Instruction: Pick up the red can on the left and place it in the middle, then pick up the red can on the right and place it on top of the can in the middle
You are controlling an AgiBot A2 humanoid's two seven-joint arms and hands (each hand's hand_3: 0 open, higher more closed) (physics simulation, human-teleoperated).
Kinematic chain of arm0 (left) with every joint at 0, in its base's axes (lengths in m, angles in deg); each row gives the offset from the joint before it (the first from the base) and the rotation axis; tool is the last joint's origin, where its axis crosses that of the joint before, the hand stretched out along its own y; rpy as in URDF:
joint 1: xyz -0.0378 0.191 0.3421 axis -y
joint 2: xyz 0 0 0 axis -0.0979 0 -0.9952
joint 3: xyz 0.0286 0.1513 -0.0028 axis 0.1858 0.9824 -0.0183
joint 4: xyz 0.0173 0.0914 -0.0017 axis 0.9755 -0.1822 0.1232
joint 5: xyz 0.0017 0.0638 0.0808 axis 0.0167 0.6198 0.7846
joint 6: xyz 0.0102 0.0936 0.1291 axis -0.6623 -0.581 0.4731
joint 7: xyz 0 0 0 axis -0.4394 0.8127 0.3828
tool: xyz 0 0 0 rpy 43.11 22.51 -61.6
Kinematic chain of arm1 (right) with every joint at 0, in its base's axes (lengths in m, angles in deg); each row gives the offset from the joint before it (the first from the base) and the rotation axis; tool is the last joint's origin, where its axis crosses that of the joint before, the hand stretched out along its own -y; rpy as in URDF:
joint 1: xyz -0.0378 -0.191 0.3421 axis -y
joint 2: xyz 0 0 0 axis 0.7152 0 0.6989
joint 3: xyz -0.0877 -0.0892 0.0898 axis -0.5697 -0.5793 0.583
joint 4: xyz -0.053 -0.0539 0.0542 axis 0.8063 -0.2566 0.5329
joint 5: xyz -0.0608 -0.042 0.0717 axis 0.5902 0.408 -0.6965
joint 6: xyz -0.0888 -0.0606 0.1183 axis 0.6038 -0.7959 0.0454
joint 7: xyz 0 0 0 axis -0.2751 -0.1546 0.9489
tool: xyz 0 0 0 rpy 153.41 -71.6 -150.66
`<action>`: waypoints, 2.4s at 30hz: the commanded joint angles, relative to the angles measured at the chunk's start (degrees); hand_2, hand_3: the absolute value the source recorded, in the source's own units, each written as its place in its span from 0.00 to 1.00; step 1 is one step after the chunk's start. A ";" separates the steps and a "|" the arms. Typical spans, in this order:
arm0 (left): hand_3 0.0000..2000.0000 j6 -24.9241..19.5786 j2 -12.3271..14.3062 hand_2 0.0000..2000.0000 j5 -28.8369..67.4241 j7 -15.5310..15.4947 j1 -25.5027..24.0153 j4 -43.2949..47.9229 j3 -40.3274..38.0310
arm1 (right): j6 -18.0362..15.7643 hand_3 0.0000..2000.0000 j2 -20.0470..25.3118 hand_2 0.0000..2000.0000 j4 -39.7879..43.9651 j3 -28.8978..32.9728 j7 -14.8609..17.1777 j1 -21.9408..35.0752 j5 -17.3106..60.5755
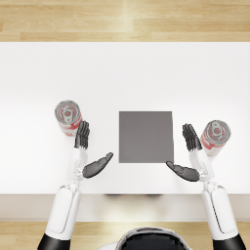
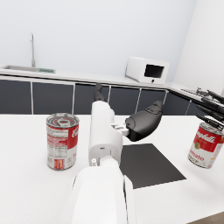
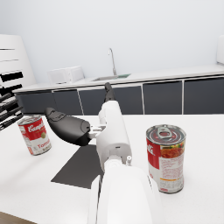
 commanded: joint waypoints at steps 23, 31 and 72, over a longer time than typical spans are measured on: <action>0.00 -3.65 1.45 0.00 0.00 -3.64 1.76 -1.20 -0.80 | 3.61 0.00 0.78 0.00 -2.70 1.01 -3.65 0.41 0.00; 0.00 -5.63 5.13 0.00 15.27 -5.62 11.18 -7.36 -8.32 | 5.57 0.00 2.03 0.00 -5.87 11.27 -5.64 0.95 15.28; 0.00 -6.00 9.96 0.00 21.71 -5.78 28.54 -65.33 -13.77 | 6.13 0.00 6.44 0.00 31.42 14.70 -5.80 5.67 21.76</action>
